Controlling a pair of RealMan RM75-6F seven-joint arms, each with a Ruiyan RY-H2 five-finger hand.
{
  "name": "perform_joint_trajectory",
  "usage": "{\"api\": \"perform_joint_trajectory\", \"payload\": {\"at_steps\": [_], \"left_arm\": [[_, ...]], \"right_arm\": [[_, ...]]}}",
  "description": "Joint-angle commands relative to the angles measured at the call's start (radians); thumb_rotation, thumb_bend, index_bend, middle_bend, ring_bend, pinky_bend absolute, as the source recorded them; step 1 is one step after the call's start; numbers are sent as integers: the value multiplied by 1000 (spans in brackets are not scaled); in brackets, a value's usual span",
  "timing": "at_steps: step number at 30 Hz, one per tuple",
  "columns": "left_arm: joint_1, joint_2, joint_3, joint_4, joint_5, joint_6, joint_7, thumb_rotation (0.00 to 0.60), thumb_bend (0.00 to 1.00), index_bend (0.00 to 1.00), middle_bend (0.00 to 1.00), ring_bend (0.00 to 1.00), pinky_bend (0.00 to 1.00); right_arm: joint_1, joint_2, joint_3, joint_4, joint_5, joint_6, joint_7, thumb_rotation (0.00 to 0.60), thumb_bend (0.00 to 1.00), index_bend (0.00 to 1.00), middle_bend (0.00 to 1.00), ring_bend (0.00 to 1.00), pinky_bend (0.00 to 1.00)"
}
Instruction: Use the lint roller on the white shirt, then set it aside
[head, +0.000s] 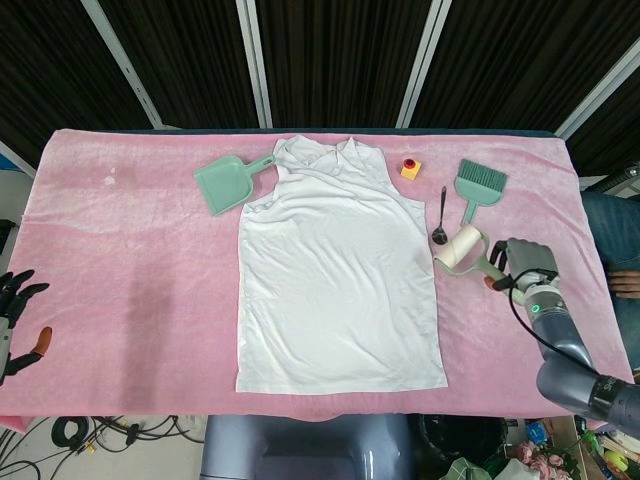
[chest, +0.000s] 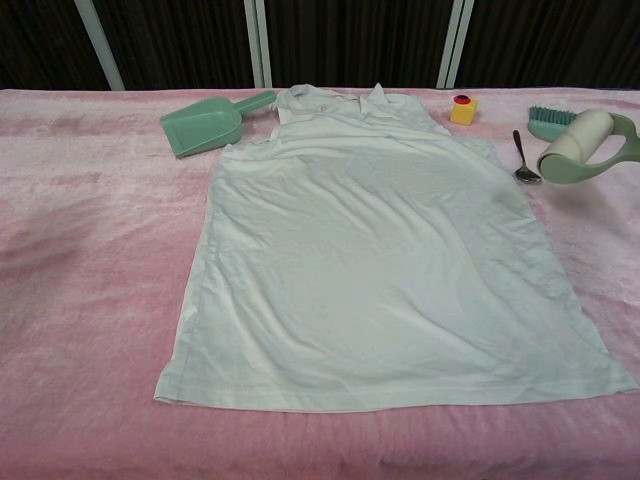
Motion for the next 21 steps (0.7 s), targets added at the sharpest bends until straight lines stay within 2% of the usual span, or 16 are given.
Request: {"api": "perform_joint_trajectory", "payload": {"at_steps": [1,9,21], "left_arm": [[0,-2,0,0,-1,0,3,600,413,197,84,0,14],[0,-5,-1,0,-4,0,9,600,413,197,84,0,15],[0,-3,-2,1,-7,-2,6,600,413,196,85,0,15]], "right_arm": [[-31,-22,2,71,-16,-42,43,600,721,762,653,687,646],[-71,-82,10,187,-92,-111,103,600,717,762,649,682,640],[-91,-151,16,266,-190,-156,131,600,714,759,616,647,614]]}}
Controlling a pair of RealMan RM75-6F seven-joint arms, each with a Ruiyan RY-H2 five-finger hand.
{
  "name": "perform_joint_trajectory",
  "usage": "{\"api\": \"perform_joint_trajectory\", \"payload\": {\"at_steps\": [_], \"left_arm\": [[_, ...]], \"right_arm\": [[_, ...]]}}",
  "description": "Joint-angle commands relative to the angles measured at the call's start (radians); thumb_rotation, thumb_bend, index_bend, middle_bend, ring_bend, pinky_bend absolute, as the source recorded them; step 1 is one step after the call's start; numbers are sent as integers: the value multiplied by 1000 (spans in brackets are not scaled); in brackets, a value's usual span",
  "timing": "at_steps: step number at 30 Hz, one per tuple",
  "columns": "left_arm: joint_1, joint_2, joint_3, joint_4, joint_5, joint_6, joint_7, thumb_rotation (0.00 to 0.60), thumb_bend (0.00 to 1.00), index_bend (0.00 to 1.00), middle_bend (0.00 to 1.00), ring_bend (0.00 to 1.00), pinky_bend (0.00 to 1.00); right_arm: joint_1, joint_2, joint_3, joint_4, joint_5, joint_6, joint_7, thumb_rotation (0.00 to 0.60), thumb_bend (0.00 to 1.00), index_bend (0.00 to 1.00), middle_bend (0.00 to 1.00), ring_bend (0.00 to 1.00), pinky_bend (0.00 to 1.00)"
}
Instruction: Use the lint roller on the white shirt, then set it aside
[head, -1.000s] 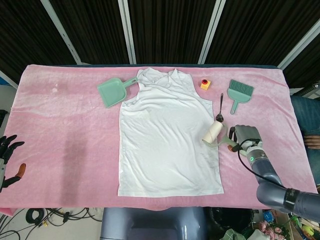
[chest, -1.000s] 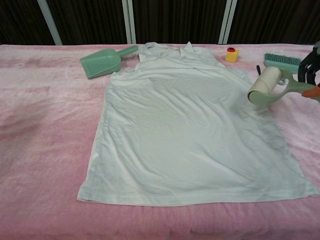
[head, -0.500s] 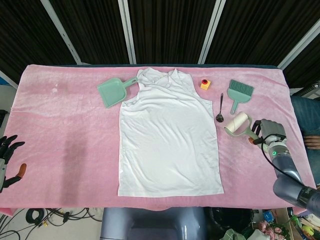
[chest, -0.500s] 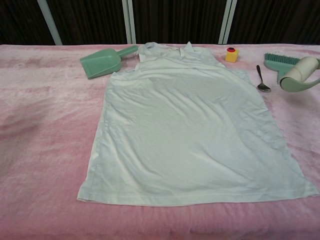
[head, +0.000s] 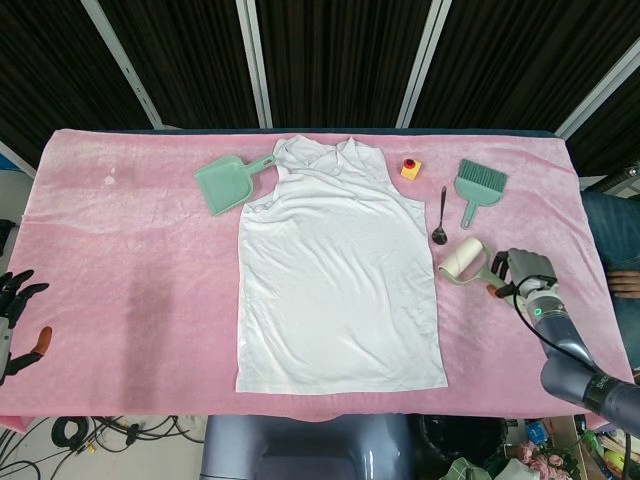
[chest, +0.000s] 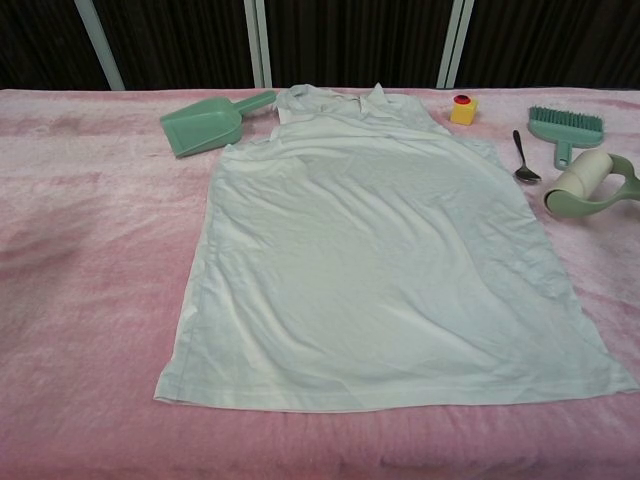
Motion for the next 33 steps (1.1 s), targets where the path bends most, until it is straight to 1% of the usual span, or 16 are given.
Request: {"api": "perform_joint_trajectory", "payload": {"at_steps": [1,5,10,14,16,17,19,22,24,26,28,30,33], "left_arm": [[0,1,0,0,0,-1,-1,600,413,196,85,0,15],[-1,1,0,1,-1,-3,-1,600,413,194,85,0,15],[-1,1,0,0,-1,-3,-1,600,413,193,84,0,15],[0,0,-1,0,-1,-1,0,600,413,192,84,0,15],[0,-1,-1,1,0,0,0,600,413,192,84,0,15],[0,-1,-1,1,0,0,1,600,413,192,83,0,15],[0,-2,-1,0,1,2,1,600,413,192,83,0,15],[1,-2,-1,1,1,3,1,600,413,192,82,0,15],[1,-2,-2,1,1,4,1,600,413,192,82,0,15],[1,-2,-3,2,1,6,1,600,413,192,82,0,15],[2,-4,-4,3,3,10,2,600,413,192,82,0,15],[3,-6,-6,6,6,17,1,600,413,192,82,0,15],[3,-10,-10,10,8,25,-3,600,413,192,82,0,14]], "right_arm": [[-7,-13,4,16,-23,-6,10,600,710,749,603,636,609],[-13,-23,4,30,-40,-16,18,600,688,686,547,587,592],[-18,-37,0,54,-33,-27,17,600,650,550,460,503,550],[-12,-35,-15,61,-7,-63,7,600,562,455,369,408,463],[-9,-31,-22,57,4,-74,1,600,481,387,310,348,402],[-8,-29,-24,54,7,-73,0,600,455,363,287,327,380],[-9,-25,-25,43,11,-65,-2,600,390,286,213,260,319],[-12,-14,-25,13,15,-42,-3,600,332,190,129,186,269],[-16,-2,-22,-10,14,-26,-2,600,307,140,92,157,254],[-25,17,-10,-44,2,10,8,600,293,112,77,147,246],[-50,39,5,-95,-36,83,22,600,284,102,72,139,240],[-88,63,13,-159,-105,188,30,600,273,98,67,133,234],[-178,94,3,-274,-254,405,41,600,258,97,62,124,226]]}}
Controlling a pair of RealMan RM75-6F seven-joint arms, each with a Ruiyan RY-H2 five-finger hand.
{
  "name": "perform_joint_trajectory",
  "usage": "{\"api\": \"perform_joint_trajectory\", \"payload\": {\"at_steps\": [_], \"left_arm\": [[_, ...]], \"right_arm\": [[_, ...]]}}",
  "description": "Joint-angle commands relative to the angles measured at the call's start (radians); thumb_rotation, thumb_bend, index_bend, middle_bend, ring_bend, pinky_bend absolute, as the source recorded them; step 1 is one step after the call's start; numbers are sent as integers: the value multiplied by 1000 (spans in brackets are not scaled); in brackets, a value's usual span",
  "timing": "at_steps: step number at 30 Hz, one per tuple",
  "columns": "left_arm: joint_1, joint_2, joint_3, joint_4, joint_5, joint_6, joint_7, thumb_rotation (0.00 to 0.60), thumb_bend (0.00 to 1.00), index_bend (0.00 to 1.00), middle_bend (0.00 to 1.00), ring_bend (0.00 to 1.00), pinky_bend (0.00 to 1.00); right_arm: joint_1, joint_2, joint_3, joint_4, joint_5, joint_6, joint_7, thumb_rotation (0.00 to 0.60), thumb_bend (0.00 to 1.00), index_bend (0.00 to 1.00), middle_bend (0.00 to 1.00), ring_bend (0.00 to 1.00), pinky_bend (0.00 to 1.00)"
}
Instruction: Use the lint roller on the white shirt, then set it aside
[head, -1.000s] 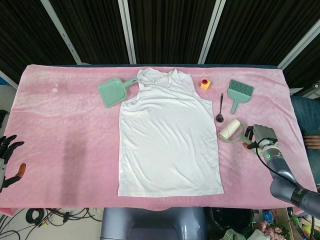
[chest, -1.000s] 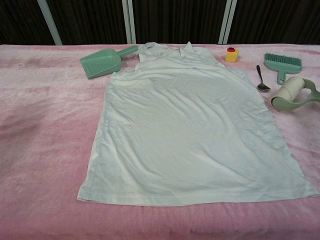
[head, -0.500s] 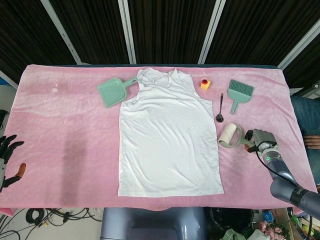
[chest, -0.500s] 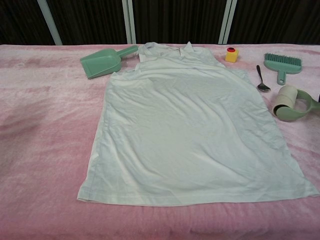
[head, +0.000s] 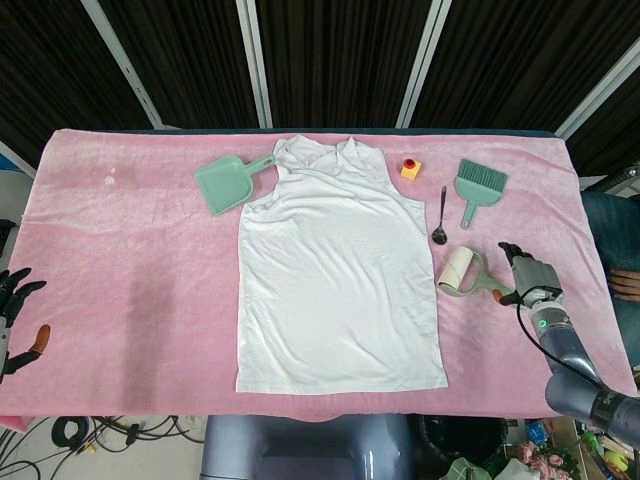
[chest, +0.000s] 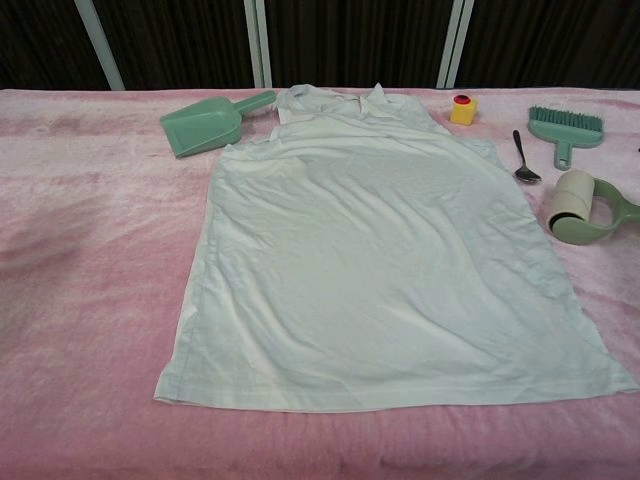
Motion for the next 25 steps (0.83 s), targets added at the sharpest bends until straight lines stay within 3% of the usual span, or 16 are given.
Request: {"api": "perform_joint_trajectory", "payload": {"at_steps": [1,8,14,17,25], "left_arm": [[1,-3,-3,4,2,5,-3,600,413,192,82,0,14],[2,-7,-6,13,13,19,-8,600,413,191,83,0,14],[0,-12,0,33,34,25,-4,600,413,191,85,0,15],[-1,-17,4,43,40,23,3,600,413,191,86,0,14],[-4,-25,4,51,46,23,10,600,413,191,87,0,14]], "right_arm": [[-142,56,-5,-180,-231,322,26,600,253,97,61,123,222],[-323,31,-84,-245,-504,631,60,600,243,96,60,121,213],[-461,-30,-164,-165,-748,835,84,600,243,97,60,121,211],[-500,-47,-178,-123,-810,875,90,600,242,92,56,121,211],[-518,-25,-163,-136,-833,836,107,600,242,73,55,123,211]]}}
